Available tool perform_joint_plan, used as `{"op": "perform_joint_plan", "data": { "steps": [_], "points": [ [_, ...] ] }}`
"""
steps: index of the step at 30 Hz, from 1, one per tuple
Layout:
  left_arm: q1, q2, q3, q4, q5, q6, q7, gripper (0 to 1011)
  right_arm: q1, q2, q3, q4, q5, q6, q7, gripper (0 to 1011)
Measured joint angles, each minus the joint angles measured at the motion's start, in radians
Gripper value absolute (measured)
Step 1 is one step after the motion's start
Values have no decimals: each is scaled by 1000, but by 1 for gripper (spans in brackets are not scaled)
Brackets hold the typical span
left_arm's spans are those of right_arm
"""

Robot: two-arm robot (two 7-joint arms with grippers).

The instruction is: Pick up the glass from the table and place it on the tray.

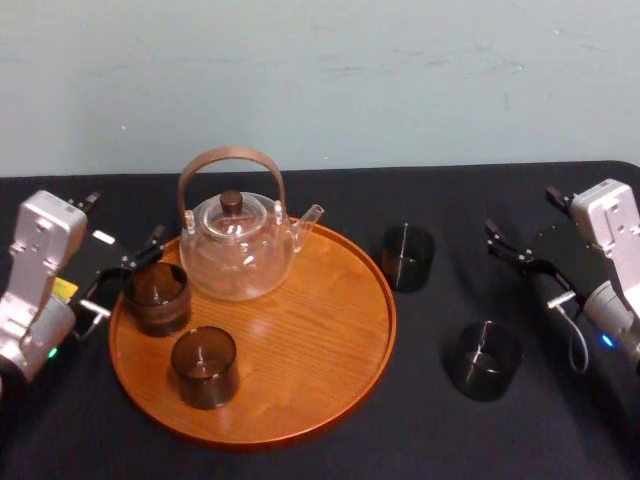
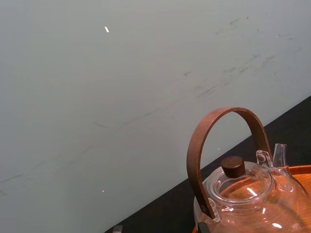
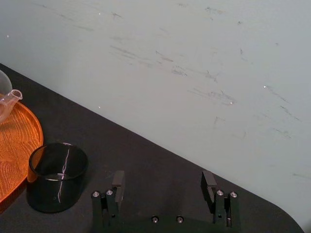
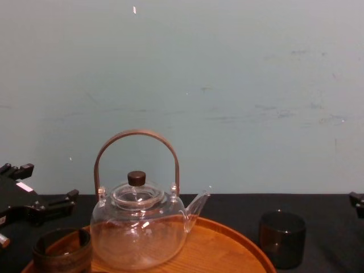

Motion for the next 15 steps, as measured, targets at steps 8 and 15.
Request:
{"op": "perform_joint_plan", "data": {
  "steps": [8, 15],
  "points": [
    [0, 0, 0, 0, 0, 0, 0, 1001, 0, 0, 0, 0, 0, 0, 0, 1002],
    [0, 0, 0, 0, 0, 0, 0, 1001, 0, 0, 0, 0, 0, 0, 0, 1002]
  ]
}}
